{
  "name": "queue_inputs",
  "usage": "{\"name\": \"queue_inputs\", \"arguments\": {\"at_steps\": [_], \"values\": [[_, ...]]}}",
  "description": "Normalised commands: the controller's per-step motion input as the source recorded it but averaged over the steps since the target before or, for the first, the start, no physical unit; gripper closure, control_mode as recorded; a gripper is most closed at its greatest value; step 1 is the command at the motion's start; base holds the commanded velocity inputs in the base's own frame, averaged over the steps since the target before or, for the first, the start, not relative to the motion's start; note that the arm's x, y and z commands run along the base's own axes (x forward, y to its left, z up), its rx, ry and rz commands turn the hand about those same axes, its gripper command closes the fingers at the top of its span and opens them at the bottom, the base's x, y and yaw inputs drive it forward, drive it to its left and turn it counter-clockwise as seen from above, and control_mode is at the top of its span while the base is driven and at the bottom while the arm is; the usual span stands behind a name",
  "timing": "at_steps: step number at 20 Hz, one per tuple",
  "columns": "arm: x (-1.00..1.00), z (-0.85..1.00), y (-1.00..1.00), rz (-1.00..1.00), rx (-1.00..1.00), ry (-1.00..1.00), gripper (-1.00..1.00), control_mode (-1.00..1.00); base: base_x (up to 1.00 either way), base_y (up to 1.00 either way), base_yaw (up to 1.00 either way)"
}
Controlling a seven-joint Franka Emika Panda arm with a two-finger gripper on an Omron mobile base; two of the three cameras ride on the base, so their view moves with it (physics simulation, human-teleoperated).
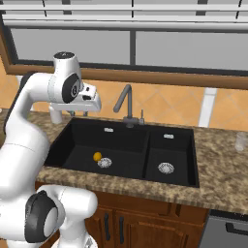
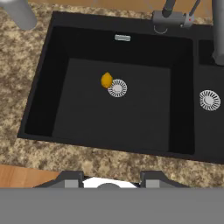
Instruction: Pick the lemon from the sink and place it in the bowl. Then pick the bowl and place it in the microwave. Then close the microwave door and press the start button.
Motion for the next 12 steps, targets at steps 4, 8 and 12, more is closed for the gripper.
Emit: {"name": "queue_inputs", "arguments": {"at_steps": [4, 8, 12], "values": [[0.00, -0.03, 0.00, 0.00, 0.00, 0.03, -1.00, -1.00, 0.00, 0.00, 0.00], [-0.03, -0.45, 0.02, 0.03, 0.00, 0.08, -1.00, -1.00, 0.00, 0.00, 0.00], [0.31, -0.93, 0.62, 0.06, -0.14, 0.19, -1.00, -1.00, 0.00, 0.00, 0.00]]}}
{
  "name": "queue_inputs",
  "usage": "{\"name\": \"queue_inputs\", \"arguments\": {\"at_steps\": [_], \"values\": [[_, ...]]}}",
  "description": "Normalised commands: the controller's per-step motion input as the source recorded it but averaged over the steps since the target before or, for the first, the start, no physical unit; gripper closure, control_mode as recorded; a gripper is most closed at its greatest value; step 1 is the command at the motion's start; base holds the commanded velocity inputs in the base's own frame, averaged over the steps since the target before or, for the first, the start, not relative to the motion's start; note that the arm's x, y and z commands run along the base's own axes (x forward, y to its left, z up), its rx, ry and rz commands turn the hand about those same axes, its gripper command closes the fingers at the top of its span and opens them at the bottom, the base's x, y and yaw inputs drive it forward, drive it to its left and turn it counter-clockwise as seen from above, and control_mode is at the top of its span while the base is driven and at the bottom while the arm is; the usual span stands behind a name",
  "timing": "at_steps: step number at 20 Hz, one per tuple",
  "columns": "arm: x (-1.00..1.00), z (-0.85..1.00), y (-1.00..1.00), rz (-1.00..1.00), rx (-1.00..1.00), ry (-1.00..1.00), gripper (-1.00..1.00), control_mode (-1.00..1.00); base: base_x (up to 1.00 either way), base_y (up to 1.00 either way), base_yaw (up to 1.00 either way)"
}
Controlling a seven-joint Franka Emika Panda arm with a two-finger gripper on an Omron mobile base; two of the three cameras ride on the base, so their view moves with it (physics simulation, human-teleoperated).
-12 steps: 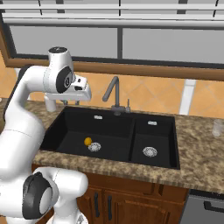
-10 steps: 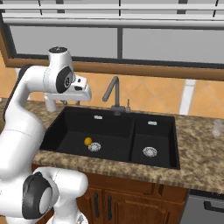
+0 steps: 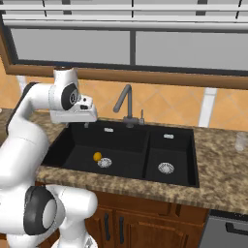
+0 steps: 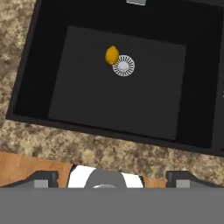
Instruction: Pick the lemon from the sink and place it in the bowl. Then pick the bowl and place it in the microwave. Then close the microwave door and press the start button.
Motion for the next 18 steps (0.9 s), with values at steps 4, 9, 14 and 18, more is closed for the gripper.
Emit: {"name": "queue_inputs", "arguments": {"at_steps": [4, 9, 14, 18], "values": [[0.50, -1.00, 0.32, 0.08, -0.20, 0.27, -1.00, -1.00, 0.00, 0.00, 0.00], [0.51, -0.92, -0.03, 0.12, -0.13, 0.22, -1.00, -1.00, 0.00, 0.00, 0.00], [0.49, -0.69, -0.01, 0.00, -0.05, 0.00, -1.00, -1.00, 0.00, 0.00, 0.00], [0.57, -0.60, 0.00, 0.00, 0.00, 0.00, -1.00, -1.00, 0.00, 0.00, 0.00]]}}
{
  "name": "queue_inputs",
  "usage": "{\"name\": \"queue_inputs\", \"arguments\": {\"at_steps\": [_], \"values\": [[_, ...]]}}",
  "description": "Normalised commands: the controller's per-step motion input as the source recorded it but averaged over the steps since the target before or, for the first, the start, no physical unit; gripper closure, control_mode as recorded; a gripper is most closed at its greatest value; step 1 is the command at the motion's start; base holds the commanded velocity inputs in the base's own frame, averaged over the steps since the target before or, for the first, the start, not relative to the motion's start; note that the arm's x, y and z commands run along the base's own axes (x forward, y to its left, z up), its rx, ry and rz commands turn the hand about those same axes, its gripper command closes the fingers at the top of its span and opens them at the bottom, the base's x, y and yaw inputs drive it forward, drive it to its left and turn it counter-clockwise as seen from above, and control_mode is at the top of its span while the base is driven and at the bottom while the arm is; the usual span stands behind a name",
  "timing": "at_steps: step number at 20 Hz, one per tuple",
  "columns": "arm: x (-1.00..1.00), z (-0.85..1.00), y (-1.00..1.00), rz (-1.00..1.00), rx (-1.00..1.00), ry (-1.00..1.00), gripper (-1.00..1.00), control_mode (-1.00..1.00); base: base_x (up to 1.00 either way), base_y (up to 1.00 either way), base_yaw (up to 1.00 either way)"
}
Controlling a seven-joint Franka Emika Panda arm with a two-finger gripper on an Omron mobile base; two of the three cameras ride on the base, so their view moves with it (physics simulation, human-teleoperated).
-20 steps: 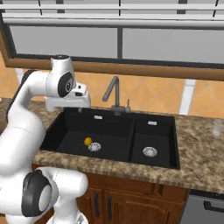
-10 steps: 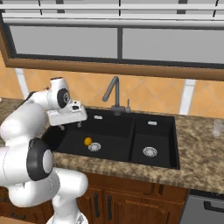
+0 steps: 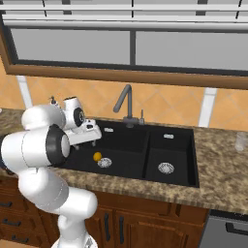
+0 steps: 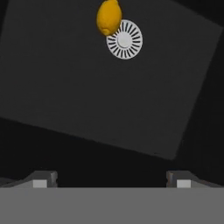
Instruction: Pick the lemon from the sink and place it in the bowl. Then pick the bowl and place it in the microwave. Then close the microwave door and press the start button.
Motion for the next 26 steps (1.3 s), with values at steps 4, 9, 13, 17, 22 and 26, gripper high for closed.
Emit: {"name": "queue_inputs", "arguments": {"at_steps": [4, 9, 13, 17, 22, 26], "values": [[0.70, -0.72, 0.00, -0.02, 0.02, 0.00, -1.00, -1.00, 0.00, 0.00, 0.00], [0.52, -0.72, 0.00, -0.02, 0.07, 0.00, -1.00, -1.00, 0.00, 0.00, 0.00], [0.53, -0.56, 0.00, -0.02, 0.04, 0.00, -1.00, -1.00, 0.00, 0.00, 0.00], [0.56, -0.41, 0.02, -0.05, 0.00, 0.00, -1.00, -1.00, 0.00, 0.00, 0.00], [0.66, -0.50, 0.16, -0.06, 0.00, 0.00, -1.00, -1.00, 0.00, 0.00, 0.00], [0.65, -0.55, 0.18, -0.06, 0.00, 0.02, -1.00, -1.00, 0.00, 0.00, 0.00]]}}
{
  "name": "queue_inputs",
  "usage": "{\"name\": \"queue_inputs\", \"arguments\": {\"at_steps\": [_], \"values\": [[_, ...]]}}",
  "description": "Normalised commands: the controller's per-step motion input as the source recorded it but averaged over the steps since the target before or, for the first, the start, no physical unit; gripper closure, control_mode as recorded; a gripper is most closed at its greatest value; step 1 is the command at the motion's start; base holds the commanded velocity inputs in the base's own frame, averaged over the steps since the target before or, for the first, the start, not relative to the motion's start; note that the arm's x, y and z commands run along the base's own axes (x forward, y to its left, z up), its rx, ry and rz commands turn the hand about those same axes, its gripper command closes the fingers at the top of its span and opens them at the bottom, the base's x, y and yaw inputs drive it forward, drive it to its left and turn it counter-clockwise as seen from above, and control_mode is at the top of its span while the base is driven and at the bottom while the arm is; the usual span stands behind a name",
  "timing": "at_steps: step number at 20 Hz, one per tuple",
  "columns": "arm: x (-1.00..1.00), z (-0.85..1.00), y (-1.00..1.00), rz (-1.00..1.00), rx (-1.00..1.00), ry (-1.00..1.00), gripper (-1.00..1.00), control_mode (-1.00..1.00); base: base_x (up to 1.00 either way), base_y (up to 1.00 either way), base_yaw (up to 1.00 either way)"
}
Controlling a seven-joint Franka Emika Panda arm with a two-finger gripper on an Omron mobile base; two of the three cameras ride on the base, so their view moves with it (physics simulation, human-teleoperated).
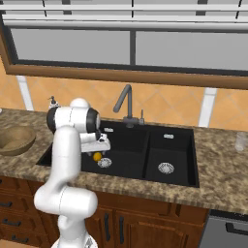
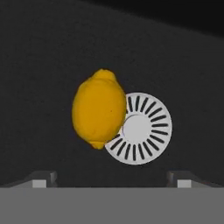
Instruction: Pick the lemon from the sink and place it in the bowl. Then pick the bowl and place it in the microwave. Then close the microwave door and press the start button.
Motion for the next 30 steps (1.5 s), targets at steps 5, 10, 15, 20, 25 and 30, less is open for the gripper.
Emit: {"name": "queue_inputs", "arguments": {"at_steps": [5, 10, 15, 20, 25, 30], "values": [[0.56, -0.61, 0.21, -0.06, 0.00, 0.03, -1.00, -1.00, 0.00, 0.00, 0.00], [0.37, -0.53, 0.13, -0.05, 0.00, 0.01, -1.00, -1.00, 0.00, 0.00, 0.00], [-0.11, -0.20, 0.05, -0.04, 0.00, 0.00, 1.00, -1.00, 0.00, 0.00, 0.00], [-0.53, 0.22, 0.02, 0.00, 0.00, -0.02, 1.00, -1.00, 0.00, 0.00, 0.00], [-0.65, 0.82, 0.05, 0.00, 0.00, -0.07, 1.00, -1.00, 0.00, 0.00, 0.00], [-0.74, 1.00, 0.32, 0.05, 0.00, -0.18, 1.00, -1.00, 0.00, 0.00, 0.00]]}}
